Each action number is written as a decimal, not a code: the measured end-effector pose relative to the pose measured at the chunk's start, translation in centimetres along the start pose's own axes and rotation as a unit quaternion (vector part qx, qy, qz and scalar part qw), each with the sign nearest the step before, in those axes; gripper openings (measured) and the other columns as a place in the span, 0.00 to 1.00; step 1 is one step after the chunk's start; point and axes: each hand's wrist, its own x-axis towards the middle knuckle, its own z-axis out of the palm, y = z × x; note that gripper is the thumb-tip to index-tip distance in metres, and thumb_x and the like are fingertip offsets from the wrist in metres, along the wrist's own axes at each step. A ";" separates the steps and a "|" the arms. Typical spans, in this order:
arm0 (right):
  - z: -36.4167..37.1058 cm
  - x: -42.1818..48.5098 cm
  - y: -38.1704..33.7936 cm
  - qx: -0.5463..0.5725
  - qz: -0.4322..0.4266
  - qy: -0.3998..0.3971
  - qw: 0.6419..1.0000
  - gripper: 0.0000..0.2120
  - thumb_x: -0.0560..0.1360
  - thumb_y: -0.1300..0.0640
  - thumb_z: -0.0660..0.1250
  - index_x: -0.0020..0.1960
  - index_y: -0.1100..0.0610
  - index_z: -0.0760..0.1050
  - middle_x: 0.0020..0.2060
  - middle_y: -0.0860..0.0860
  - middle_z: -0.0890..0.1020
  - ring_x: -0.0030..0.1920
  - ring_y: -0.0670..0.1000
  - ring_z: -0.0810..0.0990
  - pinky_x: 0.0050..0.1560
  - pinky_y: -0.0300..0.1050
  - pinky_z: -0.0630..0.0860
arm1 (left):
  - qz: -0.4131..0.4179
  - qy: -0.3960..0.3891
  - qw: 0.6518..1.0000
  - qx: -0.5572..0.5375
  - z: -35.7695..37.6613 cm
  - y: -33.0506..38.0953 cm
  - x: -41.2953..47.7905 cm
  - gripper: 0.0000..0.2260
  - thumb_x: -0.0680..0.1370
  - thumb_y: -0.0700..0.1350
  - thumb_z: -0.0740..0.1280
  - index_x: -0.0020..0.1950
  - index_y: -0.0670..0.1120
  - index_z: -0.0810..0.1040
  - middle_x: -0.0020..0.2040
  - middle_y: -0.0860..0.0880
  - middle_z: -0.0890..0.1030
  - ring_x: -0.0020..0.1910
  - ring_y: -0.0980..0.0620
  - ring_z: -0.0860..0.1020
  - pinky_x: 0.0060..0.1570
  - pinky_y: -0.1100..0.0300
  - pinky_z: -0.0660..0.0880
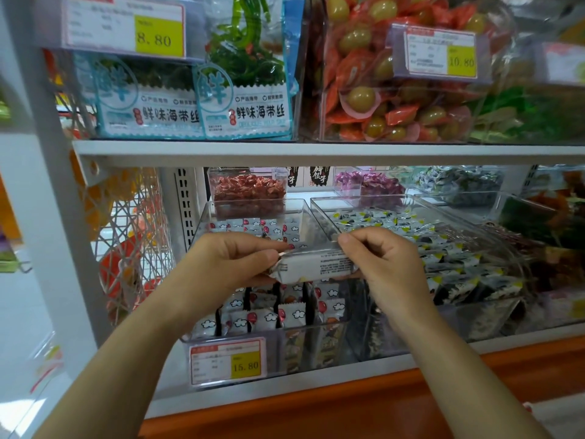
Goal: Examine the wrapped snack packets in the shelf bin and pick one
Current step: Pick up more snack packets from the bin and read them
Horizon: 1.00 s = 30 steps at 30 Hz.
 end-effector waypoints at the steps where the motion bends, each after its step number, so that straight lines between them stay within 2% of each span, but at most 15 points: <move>1: 0.0 0.0 0.0 -0.003 -0.002 -0.007 1.000 0.08 0.74 0.58 0.67 0.38 0.53 0.81 0.31 0.50 0.81 0.34 0.46 0.77 0.35 0.38 0.73 | 0.004 0.006 1.000 0.017 0.0 0.0 0.0 0.07 0.75 0.39 0.66 0.46 0.46 0.84 0.44 0.54 0.85 0.40 0.56 0.83 0.37 0.72 0.76; 4: 0.1 -0.1 0.0 -0.009 -0.004 -0.019 1.000 0.07 0.75 0.58 0.67 0.39 0.54 0.81 0.33 0.52 0.81 0.35 0.50 0.78 0.36 0.41 0.73 | 0.020 0.033 0.999 0.038 0.1 -0.3 0.2 0.07 0.76 0.39 0.66 0.44 0.46 0.84 0.44 0.51 0.85 0.39 0.50 0.83 0.35 0.71 0.76; 6: 0.1 -0.1 -0.1 -0.006 -0.003 -0.023 1.000 0.08 0.75 0.57 0.66 0.39 0.54 0.81 0.33 0.51 0.81 0.34 0.48 0.78 0.35 0.39 0.73 | 0.028 0.048 0.998 0.039 0.1 -0.4 0.4 0.08 0.76 0.38 0.65 0.43 0.47 0.84 0.43 0.48 0.84 0.39 0.47 0.83 0.34 0.70 0.77; 12: 0.2 -0.1 0.0 -0.015 0.001 -0.009 1.000 0.08 0.75 0.58 0.67 0.38 0.53 0.81 0.33 0.52 0.81 0.36 0.52 0.79 0.36 0.45 0.75 | 0.042 0.071 0.996 0.038 0.6 -0.7 0.7 0.11 0.76 0.38 0.65 0.40 0.50 0.83 0.40 0.54 0.84 0.38 0.55 0.83 0.33 0.69 0.77; 15: 0.3 -0.1 -0.1 -0.010 0.012 0.010 1.000 0.08 0.75 0.56 0.67 0.37 0.53 0.81 0.33 0.55 0.82 0.38 0.56 0.80 0.40 0.54 0.80 | 0.049 0.042 0.998 0.020 1.0 -0.6 0.6 0.05 0.74 0.47 0.66 0.43 0.54 0.82 0.41 0.58 0.83 0.42 0.59 0.82 0.37 0.71 0.76; 16: 0.3 -0.1 -0.2 0.003 0.023 0.002 1.000 0.09 0.75 0.56 0.66 0.38 0.54 0.81 0.34 0.56 0.82 0.39 0.58 0.81 0.40 0.57 0.80 | 0.050 0.022 0.998 0.041 1.0 -0.6 0.6 0.07 0.70 0.52 0.67 0.47 0.56 0.81 0.43 0.59 0.83 0.44 0.61 0.81 0.39 0.73 0.76; 18: 0.2 -0.2 -0.4 0.064 0.063 -0.038 0.995 0.10 0.76 0.58 0.65 0.38 0.53 0.82 0.36 0.55 0.84 0.40 0.56 0.83 0.38 0.52 0.82 | 0.046 0.013 0.995 0.090 1.1 -0.9 0.7 0.14 0.67 0.55 0.69 0.52 0.58 0.78 0.46 0.60 0.82 0.46 0.64 0.79 0.42 0.74 0.75; 20: 0.0 -0.1 -0.6 0.144 0.120 -0.083 0.979 0.12 0.77 0.59 0.63 0.39 0.53 0.83 0.39 0.54 0.85 0.41 0.53 0.85 0.38 0.43 0.82 | 0.043 0.050 0.994 0.089 1.1 -0.9 0.7 0.11 0.72 0.49 0.70 0.53 0.57 0.78 0.48 0.58 0.82 0.44 0.62 0.80 0.39 0.74 0.74; 23: -0.6 0.2 -0.5 0.206 0.176 -0.102 0.957 0.10 0.77 0.59 0.62 0.46 0.60 0.82 0.43 0.57 0.85 0.44 0.56 0.85 0.41 0.42 0.81 | 0.036 0.089 0.994 0.043 0.8 -1.1 0.7 0.08 0.74 0.44 0.69 0.51 0.54 0.79 0.45 0.54 0.82 0.39 0.63 0.80 0.33 0.75 0.72; 27: -1.1 0.5 -0.4 0.193 0.172 -0.128 0.958 0.09 0.70 0.56 0.69 0.46 0.61 0.82 0.44 0.57 0.85 0.46 0.55 0.84 0.43 0.42 0.81 | 0.044 0.094 0.994 0.020 0.7 -1.4 0.8 0.09 0.75 0.42 0.68 0.52 0.54 0.79 0.46 0.53 0.83 0.40 0.61 0.80 0.35 0.74 0.73; 30: -1.4 0.6 -0.4 0.128 0.155 -0.125 0.972 0.05 0.69 0.60 0.71 0.44 0.59 0.83 0.42 0.56 0.85 0.44 0.54 0.85 0.46 0.45 0.82 | 0.042 0.098 0.994 -0.002 0.6 -1.5 0.9 0.10 0.75 0.42 0.68 0.53 0.54 0.79 0.48 0.53 0.82 0.41 0.61 0.81 0.33 0.75 0.72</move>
